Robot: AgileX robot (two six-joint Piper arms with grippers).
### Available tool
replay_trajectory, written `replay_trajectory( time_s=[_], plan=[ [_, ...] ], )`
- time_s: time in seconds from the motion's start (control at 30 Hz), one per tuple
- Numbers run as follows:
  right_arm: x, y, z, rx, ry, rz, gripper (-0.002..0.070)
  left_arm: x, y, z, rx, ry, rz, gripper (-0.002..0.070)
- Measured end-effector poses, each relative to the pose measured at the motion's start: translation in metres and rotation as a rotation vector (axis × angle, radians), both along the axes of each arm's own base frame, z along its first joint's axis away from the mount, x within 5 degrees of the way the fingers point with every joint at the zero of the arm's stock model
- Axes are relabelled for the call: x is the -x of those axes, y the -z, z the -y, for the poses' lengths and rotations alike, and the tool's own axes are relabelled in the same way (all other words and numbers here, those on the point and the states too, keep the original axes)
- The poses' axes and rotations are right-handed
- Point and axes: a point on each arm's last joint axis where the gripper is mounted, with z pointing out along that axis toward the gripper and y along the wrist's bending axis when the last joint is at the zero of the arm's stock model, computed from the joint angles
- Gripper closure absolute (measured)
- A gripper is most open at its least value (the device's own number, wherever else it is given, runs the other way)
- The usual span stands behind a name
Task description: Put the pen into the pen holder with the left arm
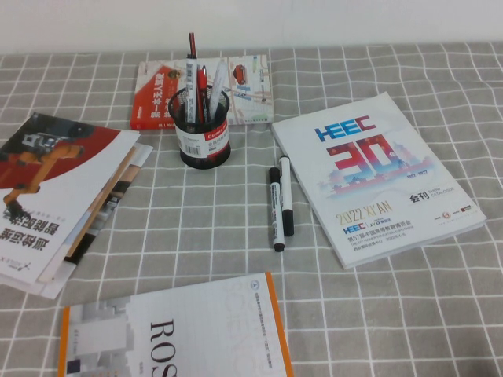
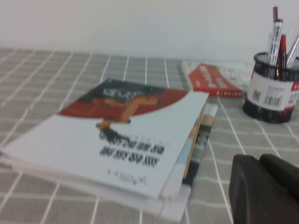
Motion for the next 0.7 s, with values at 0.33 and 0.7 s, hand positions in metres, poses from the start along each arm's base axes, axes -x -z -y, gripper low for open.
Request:
replay_trajectory(
  time_s=[0.33, 0.7],
  plan=[
    [0.0, 0.0, 0.0, 0.0, 0.0, 0.0, 0.0691, 0.003, 0.016, 0.001, 0.015, 0.004, -0.173, 0.0675],
    [0.0, 0.0, 0.0, 0.0, 0.0, 0.0, 0.0691, 0.004, 0.018, 0.0, -0.03, 0.01, -0.19, 0.0675]
  ],
)
